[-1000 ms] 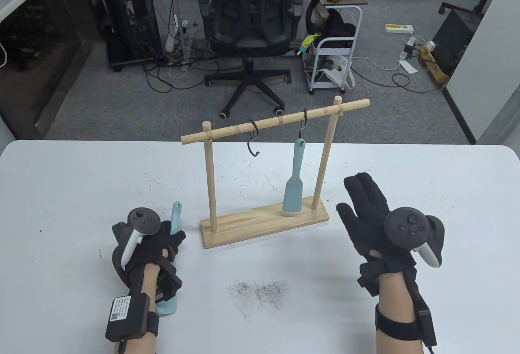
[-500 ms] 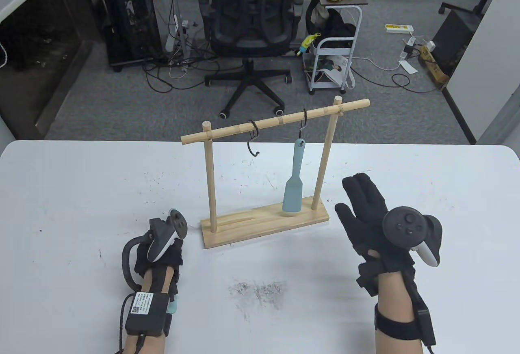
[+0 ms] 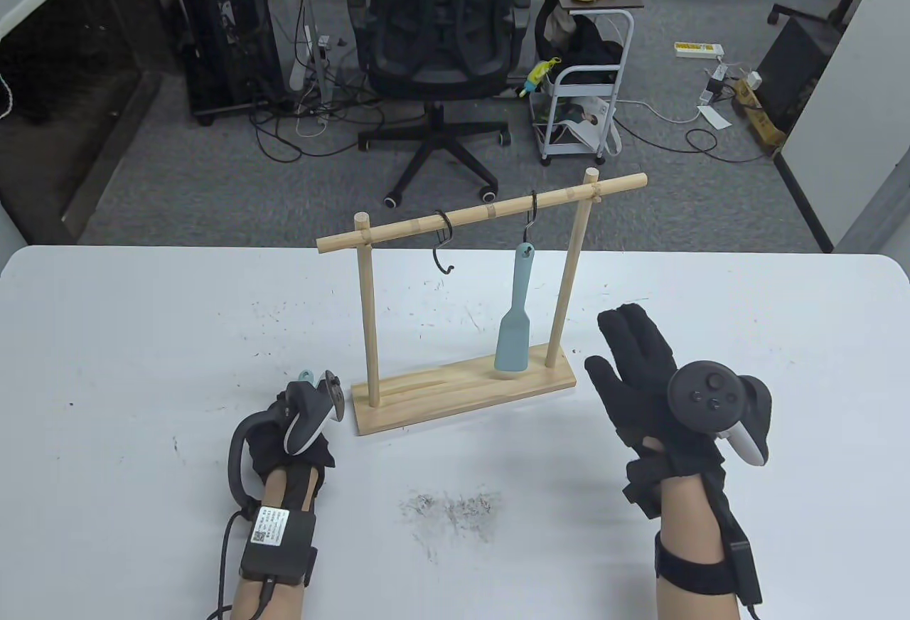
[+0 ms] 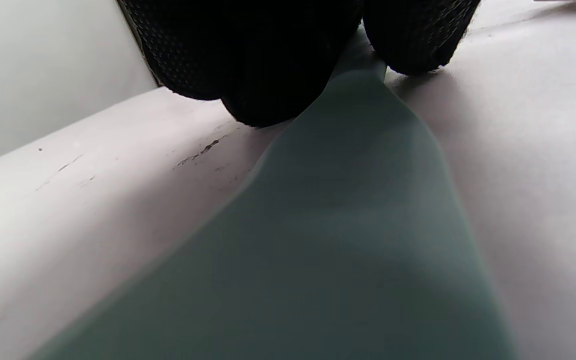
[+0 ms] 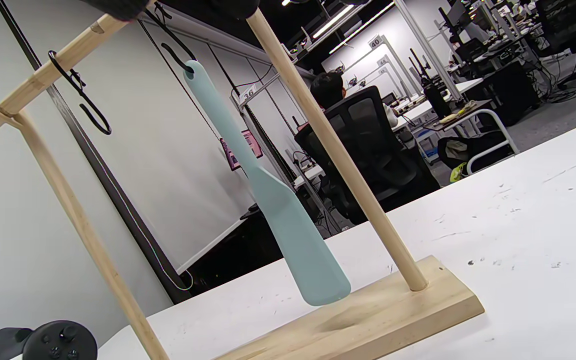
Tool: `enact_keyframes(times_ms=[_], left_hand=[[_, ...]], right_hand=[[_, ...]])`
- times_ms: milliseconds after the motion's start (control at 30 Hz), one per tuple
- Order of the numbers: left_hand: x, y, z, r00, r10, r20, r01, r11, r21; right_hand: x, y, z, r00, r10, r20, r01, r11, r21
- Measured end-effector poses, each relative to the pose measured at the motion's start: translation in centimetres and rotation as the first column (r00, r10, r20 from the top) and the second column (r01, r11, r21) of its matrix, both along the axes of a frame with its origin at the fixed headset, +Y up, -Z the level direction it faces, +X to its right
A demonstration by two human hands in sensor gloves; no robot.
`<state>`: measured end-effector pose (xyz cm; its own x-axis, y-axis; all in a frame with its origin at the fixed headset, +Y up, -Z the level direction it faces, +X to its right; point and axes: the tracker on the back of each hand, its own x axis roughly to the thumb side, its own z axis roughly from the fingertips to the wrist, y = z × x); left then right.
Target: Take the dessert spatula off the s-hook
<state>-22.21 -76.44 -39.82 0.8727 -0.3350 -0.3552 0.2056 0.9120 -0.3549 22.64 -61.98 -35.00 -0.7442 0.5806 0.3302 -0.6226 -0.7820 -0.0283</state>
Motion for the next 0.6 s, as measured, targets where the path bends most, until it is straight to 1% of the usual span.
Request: enact_keyframes(times_ms=[167, 233, 400, 600], left_hand=[[0.18, -0.43, -0.20, 0.999, -0.043, 0.005, 0.043, 0.999, -0.021], [0.29, -0.30, -0.12, 0.998, -0.056, 0.007, 0.056, 0.998, -0.030], [0.82, -0.88, -0.44, 0.991, -0.128, 0.024, 0.129, 0.990, -0.050], [0.30, -0.93, -0.35, 0.997, -0.073, 0.031, 0.074, 0.997, -0.032]], right_hand=[[-0.08, -0.05, -0.04, 1.000, 0.003, -0.001, -0.003, 1.000, -0.003], [-0.13, -0.08, -0.07, 1.000, 0.006, -0.001, -0.006, 1.000, -0.005], [-0.18, -0.13, -0.11, 1.000, 0.008, -0.001, -0.008, 1.000, -0.009], [-0.13, -0.14, -0.14, 1.000, 0.004, 0.000, -0.004, 1.000, -0.008]])
